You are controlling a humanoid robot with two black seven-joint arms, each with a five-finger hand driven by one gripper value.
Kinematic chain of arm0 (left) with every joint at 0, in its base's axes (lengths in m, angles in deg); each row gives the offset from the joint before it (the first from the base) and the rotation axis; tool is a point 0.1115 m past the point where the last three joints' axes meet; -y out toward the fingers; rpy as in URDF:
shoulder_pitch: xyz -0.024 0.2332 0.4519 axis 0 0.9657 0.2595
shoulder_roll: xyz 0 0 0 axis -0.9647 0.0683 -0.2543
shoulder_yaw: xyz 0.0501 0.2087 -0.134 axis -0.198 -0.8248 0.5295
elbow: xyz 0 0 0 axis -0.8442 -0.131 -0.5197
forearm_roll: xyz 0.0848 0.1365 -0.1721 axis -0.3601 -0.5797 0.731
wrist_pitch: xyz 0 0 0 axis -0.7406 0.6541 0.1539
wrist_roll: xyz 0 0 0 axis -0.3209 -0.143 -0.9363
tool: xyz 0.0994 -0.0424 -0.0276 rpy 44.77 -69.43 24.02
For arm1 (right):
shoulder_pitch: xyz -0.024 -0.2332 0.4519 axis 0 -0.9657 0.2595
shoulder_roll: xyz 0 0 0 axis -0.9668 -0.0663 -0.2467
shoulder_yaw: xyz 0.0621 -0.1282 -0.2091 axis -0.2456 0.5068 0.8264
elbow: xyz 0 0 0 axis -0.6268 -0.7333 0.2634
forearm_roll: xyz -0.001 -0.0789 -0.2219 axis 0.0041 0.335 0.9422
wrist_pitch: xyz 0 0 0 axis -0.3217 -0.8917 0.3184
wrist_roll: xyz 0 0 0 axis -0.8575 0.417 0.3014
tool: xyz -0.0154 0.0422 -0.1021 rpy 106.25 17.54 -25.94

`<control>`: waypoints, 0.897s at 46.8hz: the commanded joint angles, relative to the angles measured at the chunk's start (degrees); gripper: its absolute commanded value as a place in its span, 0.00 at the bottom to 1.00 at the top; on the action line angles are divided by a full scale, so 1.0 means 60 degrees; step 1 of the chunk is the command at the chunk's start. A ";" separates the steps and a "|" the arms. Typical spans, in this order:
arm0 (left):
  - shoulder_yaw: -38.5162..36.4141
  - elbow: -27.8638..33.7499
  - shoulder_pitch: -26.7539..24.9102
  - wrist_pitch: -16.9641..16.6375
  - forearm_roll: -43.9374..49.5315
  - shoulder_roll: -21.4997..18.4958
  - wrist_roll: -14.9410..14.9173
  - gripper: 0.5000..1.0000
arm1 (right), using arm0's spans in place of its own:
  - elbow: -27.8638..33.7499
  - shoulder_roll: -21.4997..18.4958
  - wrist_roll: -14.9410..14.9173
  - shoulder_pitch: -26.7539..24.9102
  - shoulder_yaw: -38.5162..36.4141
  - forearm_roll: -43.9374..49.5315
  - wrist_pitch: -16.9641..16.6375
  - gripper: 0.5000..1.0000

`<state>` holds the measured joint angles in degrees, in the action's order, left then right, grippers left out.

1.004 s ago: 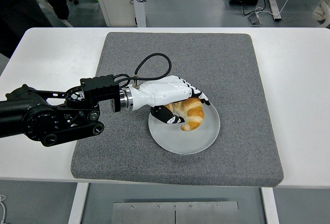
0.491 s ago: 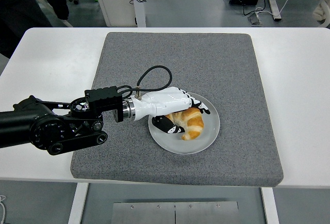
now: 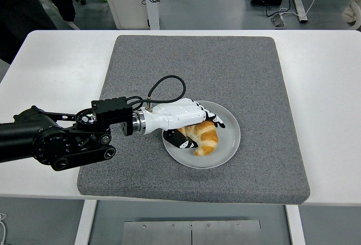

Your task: Place the bread on the plate

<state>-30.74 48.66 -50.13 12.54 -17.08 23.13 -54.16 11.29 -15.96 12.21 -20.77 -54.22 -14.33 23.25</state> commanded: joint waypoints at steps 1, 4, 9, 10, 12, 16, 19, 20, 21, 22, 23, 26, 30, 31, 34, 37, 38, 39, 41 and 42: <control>0.0006 -0.0003 0.0030 0.0001 0.0001 0.0000 0.0000 0.48 | 0.0000 0.0000 0.0013 0.0000 0.0000 0.0000 0.0002 1.00; 0.0006 -0.0003 0.0030 0.0001 0.0001 0.0000 0.0000 0.55 | 0.0000 0.0000 -0.0002 0.0000 0.0000 0.0000 0.0002 1.00; 0.0006 -0.0003 0.0030 0.0016 0.0103 0.0000 0.0000 0.70 | 0.0000 0.0000 -0.0002 0.0000 0.0000 0.0000 0.0002 1.00; 0.0006 -0.0003 0.0030 0.0016 0.0118 0.0000 0.0000 0.73 | 0.0000 0.0000 -0.0002 0.0000 0.0000 0.0000 0.0002 1.00; 0.0020 0.0012 0.0030 0.0016 0.0147 0.0000 0.0000 0.78 | 0.0000 0.0000 -0.0002 0.0000 0.0000 0.0000 0.0002 1.00; 0.0020 0.0012 0.0016 0.0031 0.0191 0.0000 -0.0015 0.87 | 0.0000 0.0000 -0.0002 0.0000 0.0000 0.0000 0.0002 1.00; 0.0035 0.0012 0.0016 0.0074 0.0206 -0.0014 -0.0030 0.90 | 0.0000 0.0000 -0.0002 0.0000 0.0000 0.0000 0.0002 1.00; 0.0050 0.0012 0.0001 0.0104 0.0206 -0.0015 -0.0030 0.91 | 0.0000 0.0000 -0.0002 0.0000 0.0000 0.0000 0.0002 1.00; 0.0064 0.0012 0.0001 0.0118 0.0221 -0.0015 -0.0015 0.91 | 0.0000 0.0000 -0.0002 0.0000 0.0000 0.0000 0.0002 1.00; 0.0064 0.0027 0.0001 0.0133 0.0221 -0.0029 0.0000 0.91 | 0.0000 0.0000 -0.0002 0.0000 0.0000 0.0000 0.0002 1.00; 0.0064 0.0027 0.0001 0.0162 0.0221 -0.0044 0.0000 0.91 | 0.0000 0.0000 0.0013 0.0000 0.0000 0.0000 0.0002 1.00; 0.0079 0.0027 -0.0013 0.0235 0.0337 -0.0058 0.0000 0.92 | 0.0000 0.0000 -0.0002 0.0000 0.0000 0.0000 0.0002 1.00; 0.0079 0.0129 -0.0072 0.0294 0.0747 -0.0117 0.0000 0.92 | 0.0000 0.0000 -0.0002 0.0000 0.0000 0.0000 0.0002 1.00; 0.0093 0.0158 -0.0087 0.0323 0.0864 -0.0146 0.0000 0.92 | 0.0000 0.0000 -0.0002 0.0000 0.0000 0.0000 0.0002 1.00; 0.0210 0.0232 -0.0116 0.0645 0.1259 -0.0219 0.0058 0.92 | 0.0000 0.0000 -0.0002 0.0000 0.0000 0.0000 0.0002 1.00; 0.0532 0.0246 -0.0174 0.1244 0.1757 -0.0365 0.0073 0.92 | 0.0000 0.0000 -0.0002 0.0000 0.0000 0.0000 0.0002 1.00; 0.0678 0.0246 -0.0189 0.1508 0.1947 -0.0439 0.0102 0.91 | 0.0000 0.0000 -0.0002 0.0000 0.0000 0.0000 0.0002 1.00; 0.0868 0.0246 -0.0189 0.1786 0.2138 -0.0483 0.0146 0.92 | 0.0000 0.0000 -0.0002 0.0000 0.0000 0.0000 0.0002 1.00; 0.1249 0.0246 -0.0189 0.2371 0.2548 -0.0571 0.0219 0.92 | 0.0000 0.0000 -0.0002 0.0000 0.0000 0.0000 0.0002 1.00; 0.1468 0.0246 -0.0175 0.2679 0.2724 -0.0600 0.0248 0.92 | 0.0000 0.0000 -0.0002 0.0000 0.0000 0.0000 0.0002 1.00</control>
<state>-25.21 50.16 -51.26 23.69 -3.90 20.18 -53.20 11.29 -15.96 12.21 -20.77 -54.22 -14.33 23.27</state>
